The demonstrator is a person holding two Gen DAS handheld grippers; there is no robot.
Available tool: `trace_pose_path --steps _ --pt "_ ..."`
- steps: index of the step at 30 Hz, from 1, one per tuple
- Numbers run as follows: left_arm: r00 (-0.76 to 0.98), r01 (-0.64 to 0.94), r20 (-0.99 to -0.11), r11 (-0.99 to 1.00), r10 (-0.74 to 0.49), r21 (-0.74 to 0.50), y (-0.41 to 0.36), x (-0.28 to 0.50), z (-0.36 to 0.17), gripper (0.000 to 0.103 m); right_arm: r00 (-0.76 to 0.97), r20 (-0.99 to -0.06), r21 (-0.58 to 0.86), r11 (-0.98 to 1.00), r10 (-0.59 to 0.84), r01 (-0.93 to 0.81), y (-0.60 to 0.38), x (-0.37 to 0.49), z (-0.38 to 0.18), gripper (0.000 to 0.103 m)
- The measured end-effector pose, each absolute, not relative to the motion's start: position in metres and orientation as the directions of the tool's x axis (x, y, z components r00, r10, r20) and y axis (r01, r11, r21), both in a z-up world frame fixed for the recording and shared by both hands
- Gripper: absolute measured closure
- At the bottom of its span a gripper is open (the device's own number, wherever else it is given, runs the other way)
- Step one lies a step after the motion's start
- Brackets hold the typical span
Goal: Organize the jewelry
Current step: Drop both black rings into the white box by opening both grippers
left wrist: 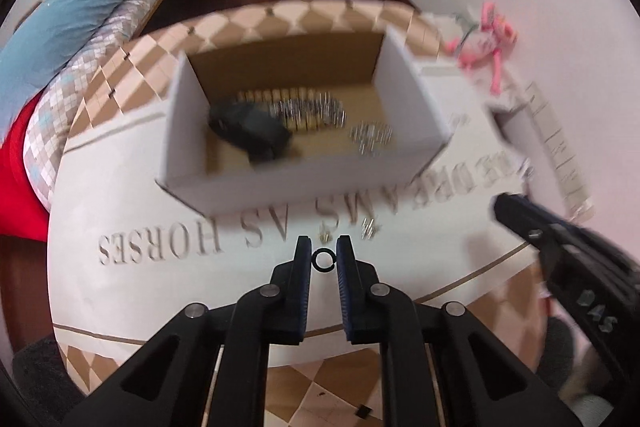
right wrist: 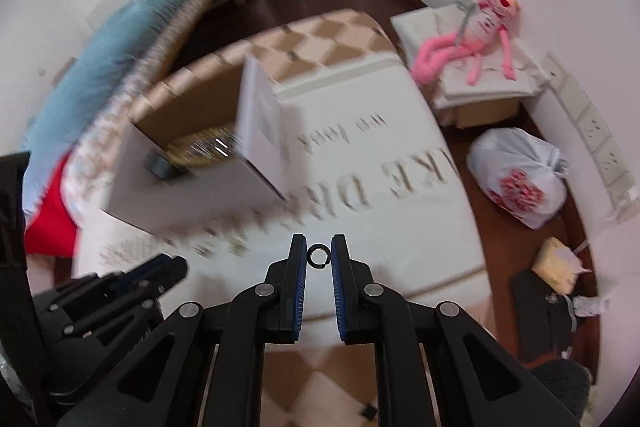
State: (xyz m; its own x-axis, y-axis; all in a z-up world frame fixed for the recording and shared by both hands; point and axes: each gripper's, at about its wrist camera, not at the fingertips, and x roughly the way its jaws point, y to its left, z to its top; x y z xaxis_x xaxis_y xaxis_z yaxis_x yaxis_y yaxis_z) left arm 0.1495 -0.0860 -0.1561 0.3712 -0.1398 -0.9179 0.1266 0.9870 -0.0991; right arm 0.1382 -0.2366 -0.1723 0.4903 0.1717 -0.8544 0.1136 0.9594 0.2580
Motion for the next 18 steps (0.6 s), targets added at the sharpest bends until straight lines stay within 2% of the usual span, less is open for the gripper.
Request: trace_pose_path --steps 4,6,14,15,16,17,18 --pt "0.373 0.113 -0.902 0.975 -0.219 -0.190 -0.067 0.184 -0.121 0.093 0.507 -0.816 0.348 0.936 0.280 0.043 -0.225 0.171 -0.142 0.090" --pt "0.388 0.107 -0.898 0.978 -0.208 -0.180 -0.060 0.203 -0.111 0.093 0.504 -0.805 0.367 0.930 0.313 0.009 -0.217 0.194 -0.131 0.090" --pt "0.374 0.029 -0.912 0.985 -0.169 -0.170 -0.031 0.263 -0.100 0.091 0.425 -0.855 0.287 0.954 0.296 -0.085 -0.180 0.269 -0.125 0.089" --pt "0.374 0.021 -0.913 0.985 -0.165 -0.170 -0.029 0.265 -0.101 0.085 0.413 -0.866 0.270 0.959 0.281 -0.085 -0.177 0.276 -0.126 0.089" --pt "0.373 0.014 -0.915 0.987 -0.153 -0.160 -0.026 0.267 -0.101 0.070 0.401 -0.874 0.263 0.961 0.276 -0.088 -0.176 0.282 -0.129 0.088" --pt "0.381 0.012 -0.914 0.990 -0.137 -0.144 -0.025 0.267 -0.100 0.061 0.390 -0.880 0.256 0.963 0.270 -0.088 -0.176 0.286 -0.130 0.081" --pt "0.396 0.009 -0.910 0.991 -0.123 -0.130 -0.022 0.266 -0.098 0.039 0.390 -0.882 0.252 0.964 0.265 -0.084 -0.177 0.287 -0.131 0.069"
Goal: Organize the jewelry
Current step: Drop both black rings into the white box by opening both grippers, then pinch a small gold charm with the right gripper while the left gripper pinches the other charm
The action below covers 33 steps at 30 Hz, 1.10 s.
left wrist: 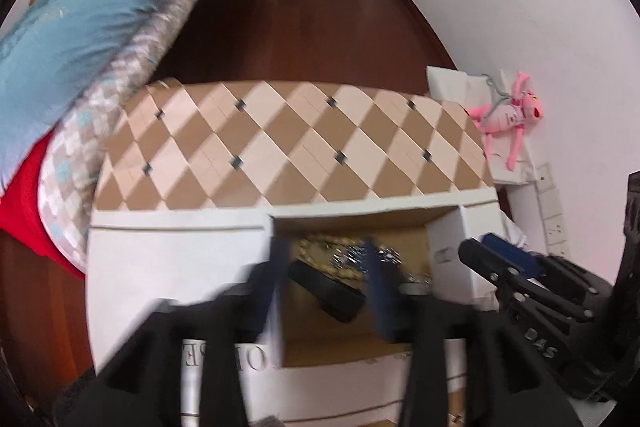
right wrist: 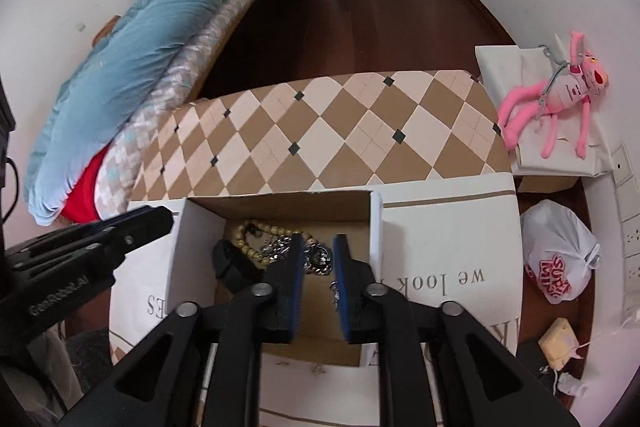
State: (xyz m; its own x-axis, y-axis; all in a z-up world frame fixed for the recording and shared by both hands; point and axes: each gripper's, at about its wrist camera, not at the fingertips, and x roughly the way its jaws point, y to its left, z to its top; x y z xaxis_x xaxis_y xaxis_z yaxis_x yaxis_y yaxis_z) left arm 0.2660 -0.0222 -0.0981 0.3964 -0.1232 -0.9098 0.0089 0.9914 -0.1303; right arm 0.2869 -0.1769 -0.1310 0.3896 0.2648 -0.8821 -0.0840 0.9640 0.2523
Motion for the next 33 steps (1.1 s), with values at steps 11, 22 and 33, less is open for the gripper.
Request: trace_pose_path --steps 11,22,33 --pt "0.433 -0.067 -0.900 0.998 0.042 0.014 -0.003 0.243 -0.114 0.001 0.403 -0.910 0.074 0.995 0.094 -0.065 -0.181 0.275 -0.131 0.000" --pt "0.448 -0.099 -0.890 0.994 0.089 0.050 -0.002 0.220 -0.119 0.000 0.423 -0.906 -0.033 0.998 -0.011 -0.045 -0.175 0.258 -0.138 0.000" --pt "0.512 -0.065 -0.854 0.995 0.096 0.072 -0.003 0.176 -0.093 0.000 0.490 -0.871 0.006 0.997 0.042 -0.076 -0.170 0.217 -0.103 0.000"
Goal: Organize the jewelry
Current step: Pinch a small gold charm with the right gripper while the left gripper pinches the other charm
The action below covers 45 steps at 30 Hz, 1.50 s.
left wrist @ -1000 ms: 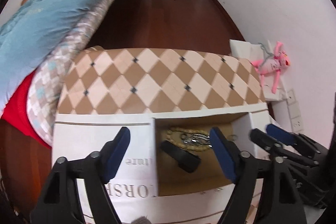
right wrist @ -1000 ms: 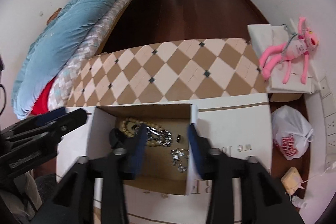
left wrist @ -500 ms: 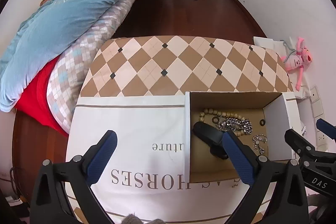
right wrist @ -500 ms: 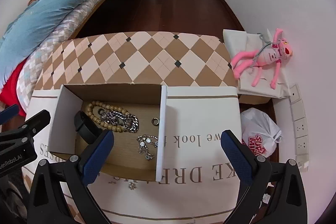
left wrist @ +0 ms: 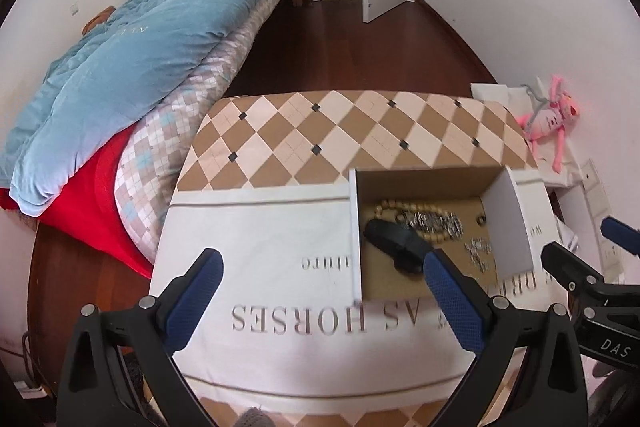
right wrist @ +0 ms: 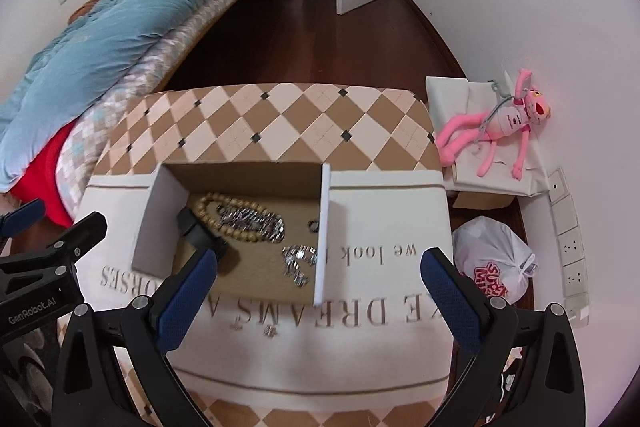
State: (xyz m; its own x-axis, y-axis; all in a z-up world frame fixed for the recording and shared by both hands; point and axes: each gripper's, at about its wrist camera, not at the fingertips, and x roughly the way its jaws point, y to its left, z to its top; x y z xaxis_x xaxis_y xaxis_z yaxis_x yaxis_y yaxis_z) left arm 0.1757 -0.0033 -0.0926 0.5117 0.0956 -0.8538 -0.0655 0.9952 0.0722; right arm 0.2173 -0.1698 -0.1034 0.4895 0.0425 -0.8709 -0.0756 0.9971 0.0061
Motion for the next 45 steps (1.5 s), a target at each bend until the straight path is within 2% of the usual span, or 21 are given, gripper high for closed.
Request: trace_pose_path --steps 4,8,10,11,12,19,22,23,24,25,26,31,32,39,45 --pt "0.480 -0.078 -0.872 0.995 0.099 0.070 -0.002 0.148 -0.111 0.000 0.483 -0.874 0.030 0.996 0.064 -0.079 -0.171 0.192 -0.113 0.000" --pt "0.408 -0.086 -0.908 0.994 0.098 0.068 -0.001 0.134 -0.151 0.000 0.437 -0.895 0.077 0.996 0.089 -0.045 -0.176 0.173 -0.147 0.003" --pt "0.385 -0.097 -0.916 0.992 0.111 0.080 0.001 0.131 -0.167 0.000 0.420 -0.900 0.114 0.993 0.116 -0.030 -0.178 0.168 -0.168 0.021" --pt "0.372 -0.102 -0.921 0.991 0.117 0.085 0.002 0.131 -0.179 0.000 0.401 -0.906 0.135 0.991 0.133 -0.024 -0.179 0.168 -0.181 0.036" --pt "0.362 -0.105 -0.924 0.990 0.123 0.091 0.002 0.131 -0.186 0.000 0.389 -0.910 0.153 0.988 0.146 -0.014 -0.179 0.168 -0.191 0.040" --pt "0.296 -0.107 -0.946 0.989 0.130 0.103 0.007 0.134 -0.220 0.000 0.380 -0.905 0.190 0.981 0.188 -0.034 -0.165 0.167 -0.224 0.044" --pt "0.288 -0.111 -0.949 0.988 0.131 0.103 0.009 0.135 -0.223 0.000 0.385 -0.907 0.161 0.986 0.169 -0.054 -0.153 0.170 -0.230 0.053" --pt "0.285 -0.113 -0.949 0.988 0.131 0.103 0.009 0.136 -0.224 0.000 0.389 -0.908 0.143 0.988 0.156 -0.061 -0.150 0.171 -0.230 0.058" --pt "0.284 -0.112 -0.950 0.988 0.131 0.103 0.010 0.137 -0.224 0.000 0.393 -0.907 0.135 0.989 0.151 -0.067 -0.147 0.172 -0.230 0.070" --pt "0.284 -0.111 -0.950 0.988 0.132 0.105 0.010 0.137 -0.224 0.000 0.394 -0.908 0.123 0.990 0.142 -0.073 -0.145 0.173 -0.230 0.076" --pt "0.283 -0.109 -0.950 0.988 0.135 0.108 0.012 0.138 -0.224 0.000 0.396 -0.912 0.083 0.993 0.109 -0.083 -0.140 0.173 -0.230 0.090" --pt "0.286 -0.099 -0.948 0.989 0.137 0.113 0.010 0.140 -0.223 0.000 0.424 -0.904 0.002 0.990 0.061 -0.139 -0.129 0.161 -0.229 0.092" --pt "0.289 -0.094 -0.948 0.989 0.134 0.111 0.008 0.139 -0.222 0.000 0.426 -0.902 0.013 0.991 0.070 -0.135 -0.131 0.158 -0.229 0.095" --pt "0.304 -0.048 -0.950 0.997 0.074 0.062 -0.027 0.144 -0.213 0.000 0.449 -0.887 0.103 0.994 0.108 -0.035 -0.169 0.152 -0.213 0.096" --pt "0.313 0.011 -0.949 0.999 -0.032 -0.030 -0.068 0.154 -0.213 0.002 0.445 -0.893 0.099 0.994 0.070 0.040 -0.203 0.150 -0.213 0.096"
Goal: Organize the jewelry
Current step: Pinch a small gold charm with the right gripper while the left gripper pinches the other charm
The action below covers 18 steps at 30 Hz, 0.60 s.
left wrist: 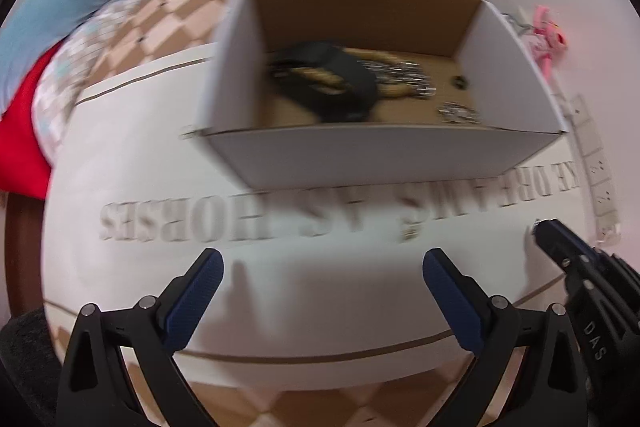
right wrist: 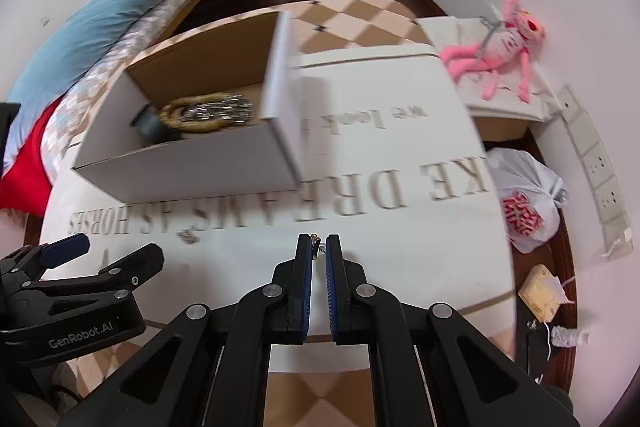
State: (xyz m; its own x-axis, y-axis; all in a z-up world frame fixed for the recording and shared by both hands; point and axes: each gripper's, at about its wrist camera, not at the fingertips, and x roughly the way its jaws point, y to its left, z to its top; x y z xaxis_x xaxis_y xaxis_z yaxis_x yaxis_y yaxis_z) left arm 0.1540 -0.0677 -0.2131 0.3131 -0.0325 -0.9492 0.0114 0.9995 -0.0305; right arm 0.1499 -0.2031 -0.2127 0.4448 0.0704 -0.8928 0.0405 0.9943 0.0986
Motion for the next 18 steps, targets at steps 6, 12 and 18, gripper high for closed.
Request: trace_pose_path --steps 6,12,18 --pt "0.323 0.071 -0.945 0.997 -0.048 -0.026 -0.094 0.160 -0.218 0.021 0.440 -0.897 0.100 0.990 0.048 0.096 -0.228 0.147 -0.214 0.096" --pt "0.338 0.093 -0.940 0.996 -0.045 -0.015 -0.101 0.164 -0.216 0.045 0.440 -0.897 0.102 0.987 0.038 0.122 -0.239 0.149 -0.215 0.096" --pt "0.340 0.104 -0.939 0.995 -0.042 -0.007 -0.106 0.166 -0.219 0.065 0.438 -0.899 0.105 0.985 0.034 0.138 -0.243 0.150 -0.217 0.096"
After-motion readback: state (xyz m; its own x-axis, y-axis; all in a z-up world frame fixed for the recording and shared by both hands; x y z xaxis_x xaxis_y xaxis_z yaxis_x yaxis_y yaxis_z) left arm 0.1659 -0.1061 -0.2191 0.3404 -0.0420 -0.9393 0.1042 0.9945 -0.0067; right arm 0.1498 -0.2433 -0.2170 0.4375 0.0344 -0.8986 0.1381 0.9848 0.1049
